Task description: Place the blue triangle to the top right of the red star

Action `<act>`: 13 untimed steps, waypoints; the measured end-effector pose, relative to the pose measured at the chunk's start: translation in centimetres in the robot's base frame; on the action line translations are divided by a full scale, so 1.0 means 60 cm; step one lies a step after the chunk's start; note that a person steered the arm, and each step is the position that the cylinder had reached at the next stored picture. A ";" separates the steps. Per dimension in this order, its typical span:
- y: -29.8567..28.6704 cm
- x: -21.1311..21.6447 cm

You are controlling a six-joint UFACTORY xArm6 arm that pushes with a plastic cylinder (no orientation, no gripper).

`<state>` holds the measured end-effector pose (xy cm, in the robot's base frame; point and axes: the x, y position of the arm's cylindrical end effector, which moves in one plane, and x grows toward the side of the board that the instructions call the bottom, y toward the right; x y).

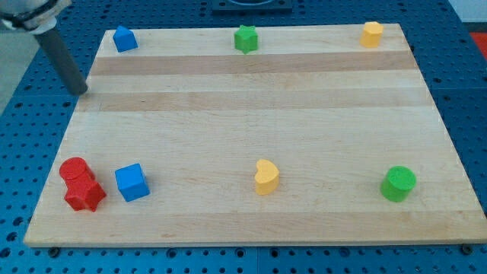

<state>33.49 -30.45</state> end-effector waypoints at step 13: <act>0.278 0.092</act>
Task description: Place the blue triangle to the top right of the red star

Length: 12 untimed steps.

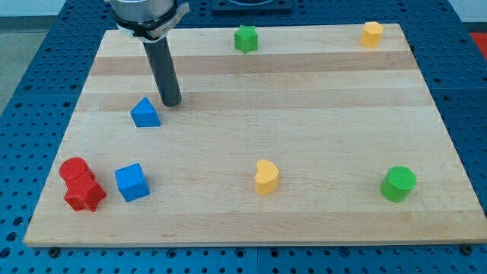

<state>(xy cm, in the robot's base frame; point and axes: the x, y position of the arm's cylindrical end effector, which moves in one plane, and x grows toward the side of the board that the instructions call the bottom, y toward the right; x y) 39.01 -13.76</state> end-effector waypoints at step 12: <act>-0.067 0.177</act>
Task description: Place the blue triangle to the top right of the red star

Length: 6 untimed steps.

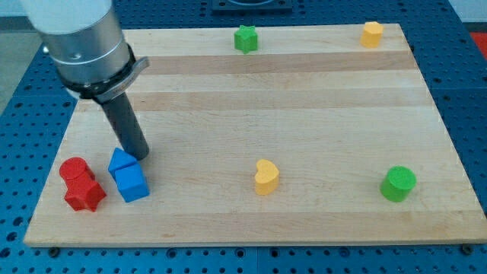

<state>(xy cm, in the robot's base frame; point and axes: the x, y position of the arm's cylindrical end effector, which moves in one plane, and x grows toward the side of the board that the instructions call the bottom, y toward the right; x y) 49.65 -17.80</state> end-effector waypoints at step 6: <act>0.010 0.044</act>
